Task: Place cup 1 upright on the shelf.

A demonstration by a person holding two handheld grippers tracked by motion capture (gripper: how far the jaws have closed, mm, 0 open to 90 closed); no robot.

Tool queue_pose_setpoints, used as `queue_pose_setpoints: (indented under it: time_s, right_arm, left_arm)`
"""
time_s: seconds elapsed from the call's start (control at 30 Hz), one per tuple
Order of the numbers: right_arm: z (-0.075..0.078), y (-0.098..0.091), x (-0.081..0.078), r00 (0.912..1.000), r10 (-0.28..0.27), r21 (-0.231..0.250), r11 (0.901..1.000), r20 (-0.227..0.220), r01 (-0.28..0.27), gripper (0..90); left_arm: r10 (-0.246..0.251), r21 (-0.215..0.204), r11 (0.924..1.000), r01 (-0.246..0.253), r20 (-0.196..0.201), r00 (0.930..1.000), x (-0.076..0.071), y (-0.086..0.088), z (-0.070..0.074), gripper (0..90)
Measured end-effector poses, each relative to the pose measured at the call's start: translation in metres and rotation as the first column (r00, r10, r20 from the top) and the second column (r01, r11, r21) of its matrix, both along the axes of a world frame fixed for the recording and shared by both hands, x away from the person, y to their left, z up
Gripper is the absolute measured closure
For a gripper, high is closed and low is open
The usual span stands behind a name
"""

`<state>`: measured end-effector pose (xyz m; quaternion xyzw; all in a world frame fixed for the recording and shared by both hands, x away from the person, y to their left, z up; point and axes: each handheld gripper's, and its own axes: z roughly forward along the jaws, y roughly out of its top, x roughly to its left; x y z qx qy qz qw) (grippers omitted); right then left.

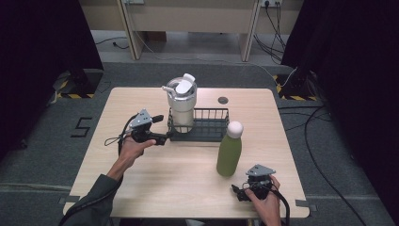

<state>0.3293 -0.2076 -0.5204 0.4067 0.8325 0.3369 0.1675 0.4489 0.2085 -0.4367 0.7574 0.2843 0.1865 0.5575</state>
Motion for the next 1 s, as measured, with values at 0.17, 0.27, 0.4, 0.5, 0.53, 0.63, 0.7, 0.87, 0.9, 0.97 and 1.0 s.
queue_pose_setpoints:
  time_s: [0.17, 0.27, 0.4, 0.5, 0.53, 0.63, 0.7, 0.87, 0.9, 0.97, 1.0]
  right_arm:
    - [0.000, 0.000, 0.000, 1.0000, 0.000, 0.000, 1.0000, 0.000, 0.000, 0.4]
    - [0.000, 0.000, 0.000, 1.0000, -0.002, 0.002, 1.0000, 0.000, 0.002, 0.4]
    - [0.000, 0.000, 0.000, 1.0000, -0.001, 0.002, 1.0000, 0.002, 0.001, 0.4]
    - [0.000, 0.000, 0.000, 1.0000, -0.003, 0.003, 1.0000, 0.000, 0.003, 0.4]
    - [0.000, 0.000, 0.000, 1.0000, -0.003, 0.003, 1.0000, 0.000, 0.003, 0.4]
    - [0.000, 0.000, 0.000, 1.0000, -0.003, 0.003, 1.0000, 0.000, 0.003, 0.4]
    - [0.000, 0.000, 0.000, 1.0000, -0.003, 0.003, 1.0000, 0.000, 0.003, 0.4]
    - [0.000, 0.000, 0.000, 1.0000, 0.000, 0.001, 1.0000, 0.003, 0.000, 0.4]
    - [0.000, 0.000, 0.000, 1.0000, -0.003, 0.003, 1.0000, 0.000, 0.003, 0.4]
    - [0.000, 0.000, 0.000, 1.0000, -0.003, 0.003, 1.0000, 0.000, 0.003, 0.4]
    - [0.000, 0.000, 0.000, 1.0000, -0.003, 0.003, 1.0000, 0.000, 0.003, 0.4]
  left_arm:
    - [0.006, 0.011, 0.9999, -0.006, -0.007, 1.0000, -0.013, 0.011, -0.002, 14.6]
    - [0.010, 0.011, 0.9999, -0.010, -0.009, 0.9999, -0.019, 0.017, -0.004, 14.6]
    - [0.019, 0.023, 0.9995, -0.019, -0.004, 0.9998, -0.028, 0.024, -0.006, 14.6]
    - [0.028, 0.019, 0.9994, -0.028, -0.008, 0.9996, -0.035, 0.030, -0.007, 14.6]
    - [0.030, 0.018, 0.9994, -0.030, -0.009, 0.9995, -0.037, 0.031, -0.007, 14.6]
    - [0.033, 0.020, 0.9993, -0.033, -0.016, 0.9993, -0.043, 0.035, -0.010, 14.6]
    - [0.036, 0.022, 0.9991, -0.036, -0.015, 0.9992, -0.047, 0.037, -0.013, 14.6]
    - [0.044, 0.036, 0.9984, -0.043, -0.023, 0.9987, -0.056, 0.040, -0.023, 14.6]
    - [0.046, 0.034, 0.9984, -0.045, -0.026, 0.9986, -0.059, 0.042, -0.027, 14.6]
    - [0.046, 0.030, 0.9985, -0.045, -0.028, 0.9985, -0.061, 0.042, -0.028, 14.6]
    - [0.047, 0.026, 0.9986, -0.047, -0.029, 0.9985, -0.062, 0.043, -0.030, 14.7]
